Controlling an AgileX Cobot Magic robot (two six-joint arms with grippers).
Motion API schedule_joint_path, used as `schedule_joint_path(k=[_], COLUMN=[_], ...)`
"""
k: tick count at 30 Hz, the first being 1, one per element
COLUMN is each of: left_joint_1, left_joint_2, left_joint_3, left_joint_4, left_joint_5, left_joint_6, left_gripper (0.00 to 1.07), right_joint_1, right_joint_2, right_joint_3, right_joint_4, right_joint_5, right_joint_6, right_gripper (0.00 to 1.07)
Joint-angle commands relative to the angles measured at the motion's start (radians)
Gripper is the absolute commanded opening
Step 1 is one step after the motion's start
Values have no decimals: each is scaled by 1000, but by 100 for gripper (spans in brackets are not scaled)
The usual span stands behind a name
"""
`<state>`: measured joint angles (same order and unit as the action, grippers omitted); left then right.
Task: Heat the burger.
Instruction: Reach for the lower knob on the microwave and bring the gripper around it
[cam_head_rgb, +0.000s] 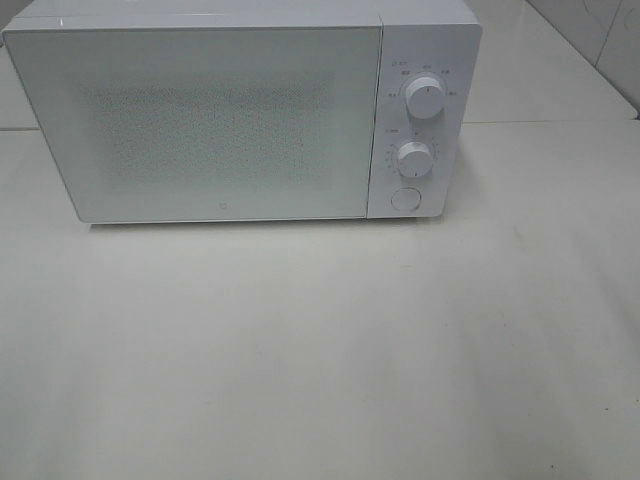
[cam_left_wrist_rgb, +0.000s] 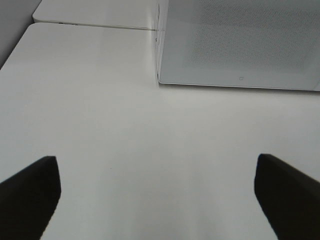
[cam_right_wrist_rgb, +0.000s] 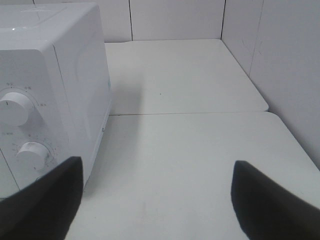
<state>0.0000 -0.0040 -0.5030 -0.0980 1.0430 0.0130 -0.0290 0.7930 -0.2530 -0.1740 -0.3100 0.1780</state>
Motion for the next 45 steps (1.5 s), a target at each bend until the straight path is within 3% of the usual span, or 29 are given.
schedule_joint_path(k=[1,29,32,34,44,45], left_joint_1=[3,3,3,3,3,3], left_joint_2=[-25,-25,-25,-25,-25,-25], left_joint_3=[3,3,3,3,3,3], left_joint_4=[-2,-2,-2,-2,-2,-2], left_joint_5=[-10,-10,-10,-10,-10,-10], left_joint_6=[-2,-2,-2,-2,-2,-2], left_gripper=[98,98,98,98,98,98], right_joint_1=[-7,-4,24,102,341,392], right_joint_2=[26,444,469,510,625,646], right_joint_3=[2,7,25,45,49,49], right_joint_4=[0,0,27,133,408,482], right_joint_5=[-52,-412,-465,-519,-656,-696], right_joint_6=[7,21,18,-38,-255,-282], right_gripper=[76,76,76,76,76,76])
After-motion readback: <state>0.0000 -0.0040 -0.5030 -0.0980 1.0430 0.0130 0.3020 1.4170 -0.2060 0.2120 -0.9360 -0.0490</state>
